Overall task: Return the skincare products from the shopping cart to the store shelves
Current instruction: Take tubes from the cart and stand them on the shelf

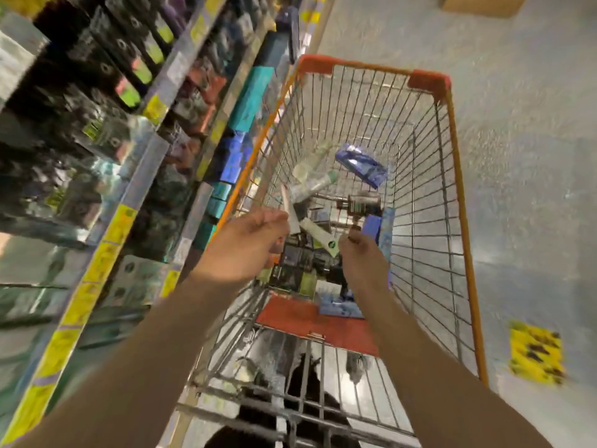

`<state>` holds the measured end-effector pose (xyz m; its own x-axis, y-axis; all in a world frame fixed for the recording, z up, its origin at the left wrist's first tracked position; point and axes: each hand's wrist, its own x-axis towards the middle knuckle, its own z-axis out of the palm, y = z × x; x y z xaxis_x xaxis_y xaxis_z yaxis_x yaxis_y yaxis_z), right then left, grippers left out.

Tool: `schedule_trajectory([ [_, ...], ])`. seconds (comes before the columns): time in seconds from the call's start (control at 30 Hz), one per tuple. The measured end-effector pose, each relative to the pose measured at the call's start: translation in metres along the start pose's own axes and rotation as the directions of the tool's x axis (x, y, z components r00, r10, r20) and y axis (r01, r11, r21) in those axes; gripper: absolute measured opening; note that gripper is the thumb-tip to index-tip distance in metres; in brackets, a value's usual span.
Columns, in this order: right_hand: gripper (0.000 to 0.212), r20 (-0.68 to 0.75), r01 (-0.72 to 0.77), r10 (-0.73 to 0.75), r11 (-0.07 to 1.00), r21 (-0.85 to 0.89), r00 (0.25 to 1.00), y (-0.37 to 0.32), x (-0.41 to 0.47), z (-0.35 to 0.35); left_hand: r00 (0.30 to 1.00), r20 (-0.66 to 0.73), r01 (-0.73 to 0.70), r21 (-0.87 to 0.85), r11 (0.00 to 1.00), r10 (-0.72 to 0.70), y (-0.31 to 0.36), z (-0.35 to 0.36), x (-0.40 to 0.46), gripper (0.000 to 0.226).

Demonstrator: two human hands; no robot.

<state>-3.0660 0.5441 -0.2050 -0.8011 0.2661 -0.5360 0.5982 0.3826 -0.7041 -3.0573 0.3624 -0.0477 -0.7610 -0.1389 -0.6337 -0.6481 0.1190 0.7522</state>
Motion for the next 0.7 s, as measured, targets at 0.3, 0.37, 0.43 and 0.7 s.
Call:
schedule_trajectory([
  [0.3,0.046,-0.013,-0.01,0.009,0.994,-0.105,1.0,0.061,0.07,0.052,0.993,-0.013,0.117,0.172,0.978,-0.117,-0.04,0.018,0.069,0.013],
  [0.37,0.049,-0.022,0.037,-0.042,0.98,-0.196,0.999,0.074,0.085,0.063,0.99,-0.019,0.14,0.184,0.973,-0.139,-0.05,0.024,0.08,0.012],
  [0.43,0.05,-0.034,0.072,-0.092,0.924,-0.376,0.995,0.086,0.098,0.071,0.988,-0.024,0.155,0.215,0.964,-0.153,-0.061,0.027,0.089,0.013],
  [0.7,0.057,0.102,0.184,-0.164,0.634,-0.751,0.981,0.105,0.146,0.091,0.983,-0.002,0.175,0.321,0.931,-0.184,-0.083,0.025,0.102,0.014],
])
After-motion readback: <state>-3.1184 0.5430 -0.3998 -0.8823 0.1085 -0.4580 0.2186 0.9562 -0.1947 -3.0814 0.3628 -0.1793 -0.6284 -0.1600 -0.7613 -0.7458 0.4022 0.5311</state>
